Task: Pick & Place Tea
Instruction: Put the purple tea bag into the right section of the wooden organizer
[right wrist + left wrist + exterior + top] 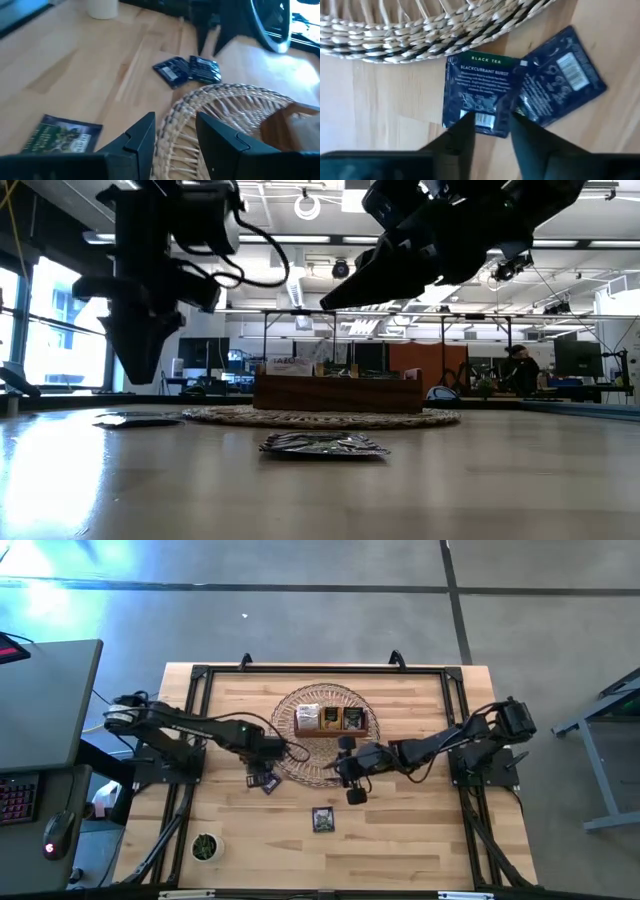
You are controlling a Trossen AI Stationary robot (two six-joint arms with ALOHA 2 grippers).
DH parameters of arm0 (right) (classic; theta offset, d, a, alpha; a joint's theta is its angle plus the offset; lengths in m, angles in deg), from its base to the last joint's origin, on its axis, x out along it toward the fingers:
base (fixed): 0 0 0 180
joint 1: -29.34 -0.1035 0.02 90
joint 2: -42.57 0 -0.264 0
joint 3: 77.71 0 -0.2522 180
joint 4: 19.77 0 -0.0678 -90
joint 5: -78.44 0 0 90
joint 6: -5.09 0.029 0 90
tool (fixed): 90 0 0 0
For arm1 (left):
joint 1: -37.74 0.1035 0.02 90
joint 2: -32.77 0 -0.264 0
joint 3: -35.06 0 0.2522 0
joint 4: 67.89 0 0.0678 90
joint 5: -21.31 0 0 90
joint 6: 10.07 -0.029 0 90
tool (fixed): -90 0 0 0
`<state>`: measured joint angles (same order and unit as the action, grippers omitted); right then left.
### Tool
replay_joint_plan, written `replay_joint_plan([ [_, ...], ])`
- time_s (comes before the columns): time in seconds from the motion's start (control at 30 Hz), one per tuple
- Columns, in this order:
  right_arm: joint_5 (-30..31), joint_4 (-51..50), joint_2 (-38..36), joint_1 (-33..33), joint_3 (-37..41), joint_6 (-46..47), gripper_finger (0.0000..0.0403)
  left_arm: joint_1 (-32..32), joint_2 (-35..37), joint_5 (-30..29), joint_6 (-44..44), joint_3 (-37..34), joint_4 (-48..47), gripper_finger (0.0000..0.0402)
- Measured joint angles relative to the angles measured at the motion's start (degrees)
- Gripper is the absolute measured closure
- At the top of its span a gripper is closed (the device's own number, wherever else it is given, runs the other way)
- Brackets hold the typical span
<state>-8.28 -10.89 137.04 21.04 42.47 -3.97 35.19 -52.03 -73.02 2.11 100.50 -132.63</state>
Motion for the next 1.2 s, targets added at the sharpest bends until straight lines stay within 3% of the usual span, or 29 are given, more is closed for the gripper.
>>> replay_joint_plan([
  [0.17, -2.2, 0.8, 0.0, 0.5, 0.0, 0.0, 0.0265, 1.4, -4.4, -4.6, -2.1, 0.0, 0.7, 0.0204],
  [0.33, -2.7, 0.7, 0.0, 0.4, 0.0, 0.0, 0.0265, 1.4, -9.0, -5.2, -1.9, 0.1, 2.6, 0.014],
  [0.43, -2.7, 0.2, 0.0, 0.4, 0.0, 0.0, 0.0265, 1.4, -10.7, -4.1, -2.1, 0.3, 2.9, 0.0117],
  [0.57, -2.7, -0.1, 0.0, 0.3, 0.0, 0.0, 0.0265, 1.5, -12.5, -2.5, -2.1, 0.4, 3.0, 0.0116],
  [0.7, -2.7, -0.2, 0.0, 0.3, 0.0, 0.0, 0.0265, 1.5, -12.7, 1.9, -1.9, 0.3, 4.2, 0.0158],
  [0.87, -2.7, -0.3, 0.0, 0.3, 0.0, 0.0, 0.0265, 1.5, -12.8, 7.1, -1.8, 0.2, 5.5, 0.0251],
  [1.07, -2.7, -0.3, 0.0, 0.3, 0.0, 0.0, 0.0265, 1.5, -12.8, 8.1, 1.7, 0.1, 6.1, 0.0356],
  [1.2, -2.7, -0.3, 0.0, 0.3, 0.0, 0.0, 0.0265, 1.4, -11.2, 8.4, 5.5, 0.0, 6.4, 0.0395],
])
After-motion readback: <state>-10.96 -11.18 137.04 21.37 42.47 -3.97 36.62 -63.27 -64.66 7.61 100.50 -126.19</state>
